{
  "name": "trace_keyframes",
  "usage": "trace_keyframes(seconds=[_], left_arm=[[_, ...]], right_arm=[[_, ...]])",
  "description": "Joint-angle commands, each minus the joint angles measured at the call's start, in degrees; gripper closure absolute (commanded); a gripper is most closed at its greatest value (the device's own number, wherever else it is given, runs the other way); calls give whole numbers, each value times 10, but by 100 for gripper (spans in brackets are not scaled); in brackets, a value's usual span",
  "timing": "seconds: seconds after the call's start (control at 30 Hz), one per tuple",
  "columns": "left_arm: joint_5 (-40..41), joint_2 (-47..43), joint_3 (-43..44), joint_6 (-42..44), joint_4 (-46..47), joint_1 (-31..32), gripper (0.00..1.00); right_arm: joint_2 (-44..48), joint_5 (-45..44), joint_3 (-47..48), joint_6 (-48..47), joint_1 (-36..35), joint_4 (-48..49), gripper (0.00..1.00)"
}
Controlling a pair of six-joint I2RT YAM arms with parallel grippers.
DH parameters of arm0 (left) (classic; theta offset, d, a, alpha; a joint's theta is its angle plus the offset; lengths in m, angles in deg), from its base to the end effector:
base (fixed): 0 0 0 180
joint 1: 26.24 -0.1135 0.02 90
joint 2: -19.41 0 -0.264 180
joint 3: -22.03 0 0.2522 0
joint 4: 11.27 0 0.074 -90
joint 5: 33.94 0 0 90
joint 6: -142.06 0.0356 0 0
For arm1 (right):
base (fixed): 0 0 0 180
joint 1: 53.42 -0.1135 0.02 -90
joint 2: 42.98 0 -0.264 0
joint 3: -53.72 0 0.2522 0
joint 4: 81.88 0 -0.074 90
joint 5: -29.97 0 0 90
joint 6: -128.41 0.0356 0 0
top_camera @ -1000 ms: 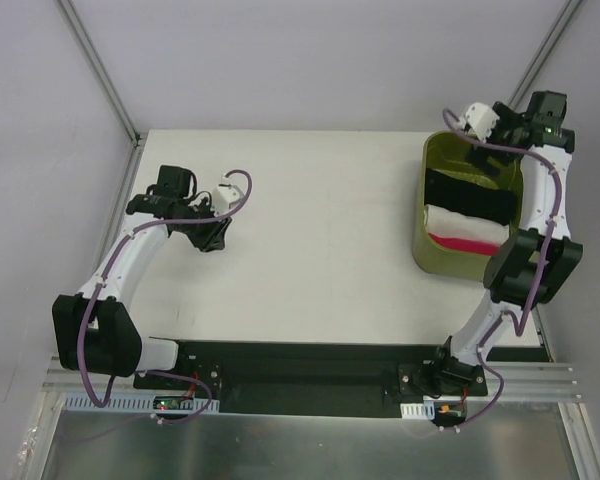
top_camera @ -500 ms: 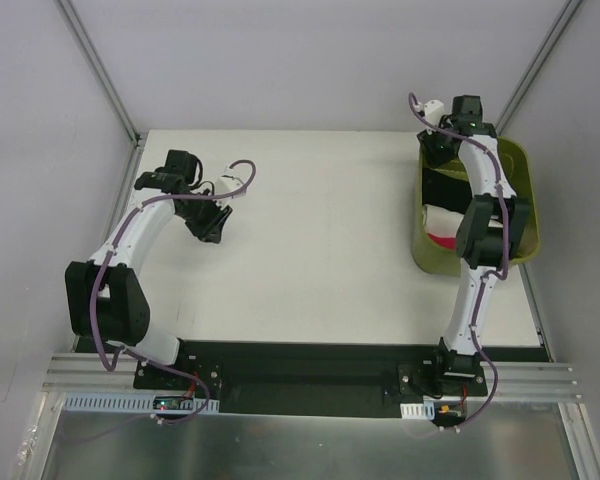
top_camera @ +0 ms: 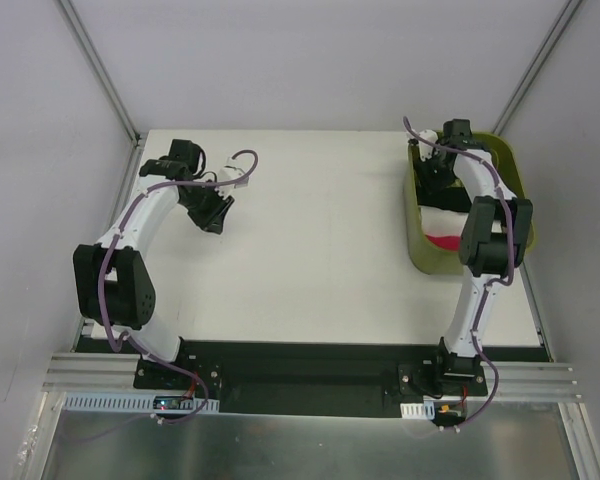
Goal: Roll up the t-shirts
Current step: Reset both arms
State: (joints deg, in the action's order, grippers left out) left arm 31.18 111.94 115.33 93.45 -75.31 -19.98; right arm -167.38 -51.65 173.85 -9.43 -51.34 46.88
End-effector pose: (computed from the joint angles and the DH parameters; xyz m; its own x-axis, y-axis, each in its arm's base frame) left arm 0.3280 -0.0511 0.2857 -0.4763 0.6557 -0.5859 0.8023 0.5967 0.0155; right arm 0.4824 -0.0123 0.2225 -0.5183 -0.7150 -0.4691 -0.6418 0.6878 -0.3391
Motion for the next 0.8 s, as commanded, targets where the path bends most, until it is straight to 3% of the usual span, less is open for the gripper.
trace_keyframes(seconds=[0.0, 0.17, 0.27, 0.37, 0.4, 0.5, 0.53, 0.77], left_arm=[[8, 2, 18, 7, -18, -4, 75], [4, 5, 14, -1, -15, -5, 76], [5, 2, 34, -10, -13, -4, 72], [11, 1, 75, -27, -6, -5, 57], [12, 1, 88, -31, -3, -5, 46], [19, 5, 132, -47, 10, -5, 27], [19, 6, 151, -53, 11, -4, 1], [44, 24, 197, -112, 57, 18, 1]], right_arm=[[106, 8, -71, -1, -2, -43, 65], [135, -19, -89, 40, 1, 20, 57], [158, -22, -42, 57, 2, 49, 42], [194, 15, -11, 69, -3, 67, 22], [202, 28, -5, 76, -7, 68, 4], [236, 74, -1, 79, -33, 60, 4], [253, 78, -5, 87, -55, 59, 4], [309, -32, -100, 179, -200, 72, 4]])
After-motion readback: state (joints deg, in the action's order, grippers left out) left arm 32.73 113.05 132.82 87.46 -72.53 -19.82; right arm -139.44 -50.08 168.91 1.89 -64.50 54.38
